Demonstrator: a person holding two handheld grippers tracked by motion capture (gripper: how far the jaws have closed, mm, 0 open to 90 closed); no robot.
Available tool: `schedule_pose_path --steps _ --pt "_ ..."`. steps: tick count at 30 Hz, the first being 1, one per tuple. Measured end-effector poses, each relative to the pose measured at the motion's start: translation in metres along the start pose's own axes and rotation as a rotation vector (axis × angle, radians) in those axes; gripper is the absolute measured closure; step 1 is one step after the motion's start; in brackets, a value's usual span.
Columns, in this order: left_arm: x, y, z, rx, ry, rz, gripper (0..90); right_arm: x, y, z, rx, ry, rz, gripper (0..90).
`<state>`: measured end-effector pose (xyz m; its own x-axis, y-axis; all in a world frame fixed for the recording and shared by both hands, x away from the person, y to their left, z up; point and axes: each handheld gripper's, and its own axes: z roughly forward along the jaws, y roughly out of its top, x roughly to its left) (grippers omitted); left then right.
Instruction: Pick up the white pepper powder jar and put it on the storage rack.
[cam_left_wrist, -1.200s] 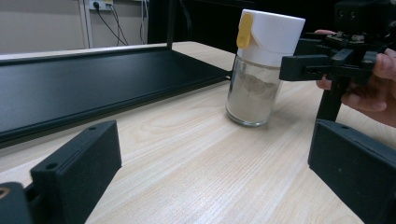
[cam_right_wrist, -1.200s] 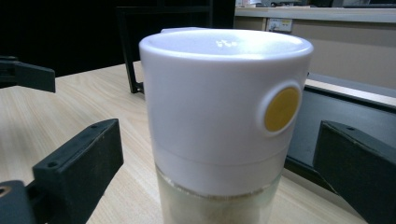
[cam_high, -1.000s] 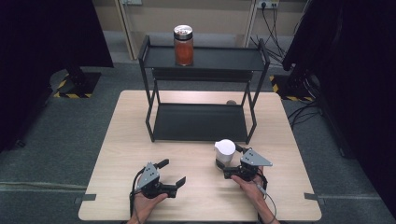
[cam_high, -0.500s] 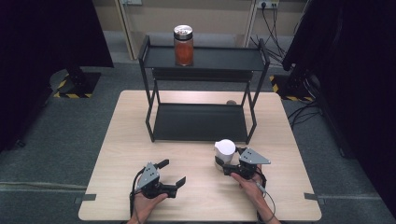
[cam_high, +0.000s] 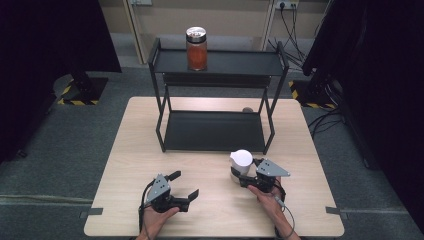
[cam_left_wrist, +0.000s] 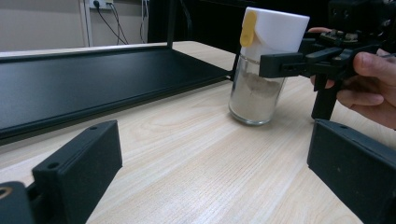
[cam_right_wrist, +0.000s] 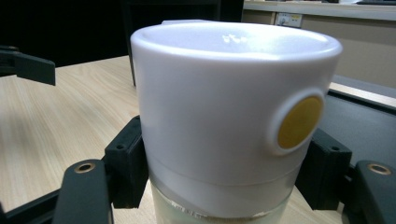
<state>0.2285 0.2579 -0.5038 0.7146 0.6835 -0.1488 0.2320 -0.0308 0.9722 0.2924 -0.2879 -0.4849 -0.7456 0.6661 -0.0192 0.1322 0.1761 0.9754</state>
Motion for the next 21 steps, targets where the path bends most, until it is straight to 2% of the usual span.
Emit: schedule_pose_path --steps 21 --pt "0.0 0.0 0.001 -0.001 -0.006 0.008 2.4 0.0 0.024 -0.011 -0.025 0.016 -0.008 30.7"
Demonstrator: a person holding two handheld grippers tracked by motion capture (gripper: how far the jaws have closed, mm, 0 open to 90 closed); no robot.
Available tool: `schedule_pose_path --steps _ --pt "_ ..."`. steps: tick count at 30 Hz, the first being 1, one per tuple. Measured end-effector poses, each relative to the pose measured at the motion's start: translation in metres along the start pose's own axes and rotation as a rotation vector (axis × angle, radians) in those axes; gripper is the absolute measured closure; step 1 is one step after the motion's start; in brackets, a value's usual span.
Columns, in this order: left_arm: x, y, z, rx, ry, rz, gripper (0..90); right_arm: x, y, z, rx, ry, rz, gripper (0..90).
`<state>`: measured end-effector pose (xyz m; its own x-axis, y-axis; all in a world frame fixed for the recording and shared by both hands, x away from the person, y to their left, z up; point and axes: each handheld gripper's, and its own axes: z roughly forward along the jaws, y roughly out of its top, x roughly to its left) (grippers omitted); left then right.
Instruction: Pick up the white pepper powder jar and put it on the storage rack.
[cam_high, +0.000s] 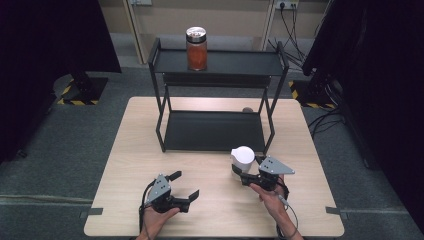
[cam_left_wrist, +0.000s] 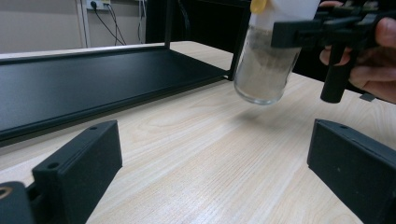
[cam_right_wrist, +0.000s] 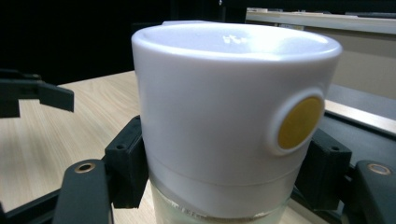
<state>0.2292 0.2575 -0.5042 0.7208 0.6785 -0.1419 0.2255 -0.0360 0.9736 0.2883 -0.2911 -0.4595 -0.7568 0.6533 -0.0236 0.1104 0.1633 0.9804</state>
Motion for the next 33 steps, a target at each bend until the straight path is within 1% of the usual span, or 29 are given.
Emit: schedule_pose_path --steps 9,14,20,24,27,30,33 --pt "0.0 0.0 0.0 0.002 0.001 0.001 2.5 -0.003 0.019 -0.003 -0.01 0.0 -0.004 30.7" --pt "-0.001 0.0 0.002 0.006 0.002 0.003 2.5 -0.004 0.034 -0.003 -0.039 0.005 -0.003 30.7" --pt "-0.001 0.0 0.002 0.005 0.001 0.003 2.5 -0.003 0.061 0.002 -0.033 0.003 -0.035 30.7" --pt "-0.001 0.0 0.001 0.005 0.002 0.003 2.5 -0.006 0.078 0.005 -0.031 0.015 -0.028 30.7" --pt "-0.001 0.0 0.001 0.006 0.002 0.003 2.5 -0.007 0.092 0.007 -0.026 0.02 -0.039 30.7" --pt "-0.001 0.0 0.001 0.006 0.001 0.003 2.4 -0.009 0.105 0.009 -0.026 0.026 -0.039 30.7" --pt "-0.001 0.0 0.001 0.007 0.002 0.003 2.5 -0.013 0.119 0.011 -0.026 0.036 -0.026 30.7"
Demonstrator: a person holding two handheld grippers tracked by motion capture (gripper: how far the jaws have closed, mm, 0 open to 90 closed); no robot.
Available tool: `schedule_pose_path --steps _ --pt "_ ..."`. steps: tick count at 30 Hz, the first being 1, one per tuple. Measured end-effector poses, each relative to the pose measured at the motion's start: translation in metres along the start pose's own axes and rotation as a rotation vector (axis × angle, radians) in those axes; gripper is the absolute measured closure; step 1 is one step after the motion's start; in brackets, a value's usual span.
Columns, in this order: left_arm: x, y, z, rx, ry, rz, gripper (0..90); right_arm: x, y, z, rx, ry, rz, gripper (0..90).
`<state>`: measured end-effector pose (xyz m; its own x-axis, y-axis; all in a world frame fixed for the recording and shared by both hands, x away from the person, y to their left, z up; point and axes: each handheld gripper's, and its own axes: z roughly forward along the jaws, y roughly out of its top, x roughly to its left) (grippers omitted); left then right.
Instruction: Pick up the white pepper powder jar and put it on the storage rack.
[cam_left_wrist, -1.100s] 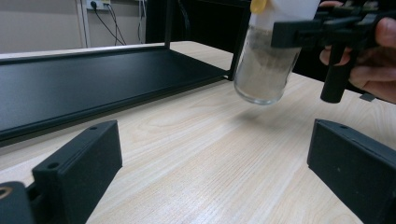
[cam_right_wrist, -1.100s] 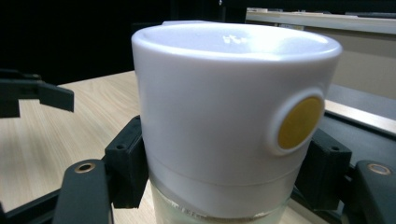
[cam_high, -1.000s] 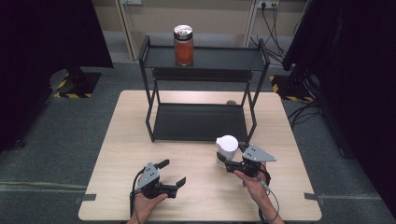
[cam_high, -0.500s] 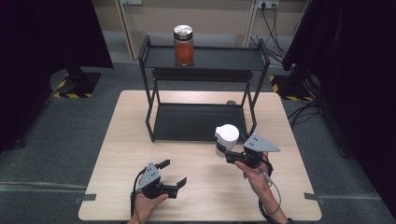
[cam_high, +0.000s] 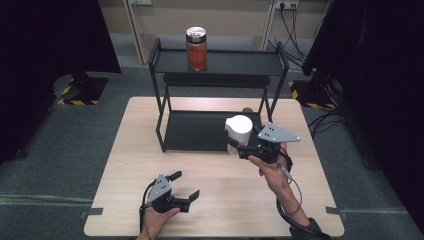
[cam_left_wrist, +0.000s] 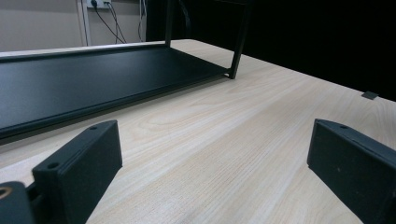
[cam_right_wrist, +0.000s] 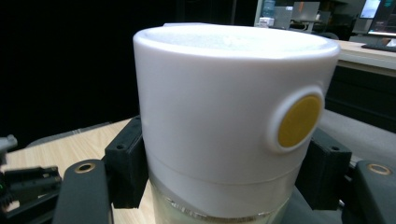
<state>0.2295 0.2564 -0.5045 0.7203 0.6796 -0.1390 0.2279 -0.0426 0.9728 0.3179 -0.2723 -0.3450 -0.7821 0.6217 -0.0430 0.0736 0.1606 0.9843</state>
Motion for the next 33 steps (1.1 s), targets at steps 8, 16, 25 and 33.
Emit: schedule_pose_path --steps 8,16,25,33 --pt "0.0 0.0 0.0 0.0 0.0 0.001 2.5 -0.008 0.032 0.006 0.01 0.014 -0.008 30.7" --pt "0.0 0.0 0.0 -0.001 0.0 0.001 2.5 -0.014 0.058 0.012 0.014 0.024 -0.002 30.8" --pt "0.0 0.0 -0.001 -0.002 0.001 -0.002 2.5 -0.024 0.083 0.02 0.018 0.028 0.022 30.7" --pt "0.0 0.0 -0.001 -0.002 0.001 -0.003 2.5 -0.027 0.106 0.025 0.018 0.028 0.018 30.7"
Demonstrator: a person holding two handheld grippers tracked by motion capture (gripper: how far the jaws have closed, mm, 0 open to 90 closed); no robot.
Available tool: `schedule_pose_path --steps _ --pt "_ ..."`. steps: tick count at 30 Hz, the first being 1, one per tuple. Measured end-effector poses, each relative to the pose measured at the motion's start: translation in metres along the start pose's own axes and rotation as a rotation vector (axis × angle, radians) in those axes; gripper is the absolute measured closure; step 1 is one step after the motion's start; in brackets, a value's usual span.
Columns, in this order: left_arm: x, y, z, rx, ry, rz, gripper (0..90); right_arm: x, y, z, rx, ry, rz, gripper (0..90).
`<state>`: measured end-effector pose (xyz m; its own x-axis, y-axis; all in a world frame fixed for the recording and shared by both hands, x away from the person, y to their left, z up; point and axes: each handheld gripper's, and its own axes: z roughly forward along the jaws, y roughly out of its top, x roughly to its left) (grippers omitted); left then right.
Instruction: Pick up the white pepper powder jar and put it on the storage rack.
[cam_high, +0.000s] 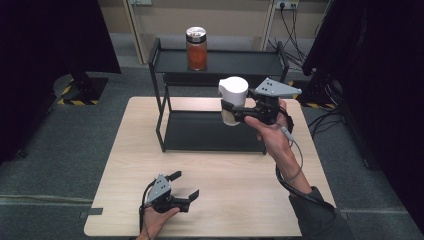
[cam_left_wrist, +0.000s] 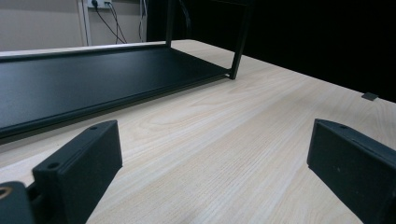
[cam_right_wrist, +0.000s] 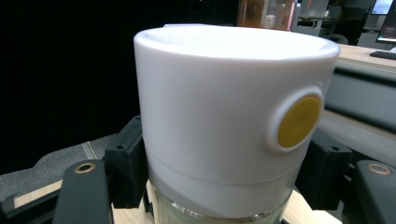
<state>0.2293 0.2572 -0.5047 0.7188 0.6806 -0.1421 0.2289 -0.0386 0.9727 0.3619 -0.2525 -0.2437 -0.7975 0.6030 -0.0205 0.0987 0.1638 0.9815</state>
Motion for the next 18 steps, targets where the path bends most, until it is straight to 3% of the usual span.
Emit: schedule_pose_path --steps 9,18 --pt "0.0 0.0 0.0 0.001 0.003 -0.002 2.6 -0.003 0.025 0.006 -0.009 -0.006 0.011 30.7" --pt "0.0 0.0 0.0 0.001 -0.001 0.0 2.6 -0.006 0.047 0.013 -0.009 -0.044 0.017 30.7"
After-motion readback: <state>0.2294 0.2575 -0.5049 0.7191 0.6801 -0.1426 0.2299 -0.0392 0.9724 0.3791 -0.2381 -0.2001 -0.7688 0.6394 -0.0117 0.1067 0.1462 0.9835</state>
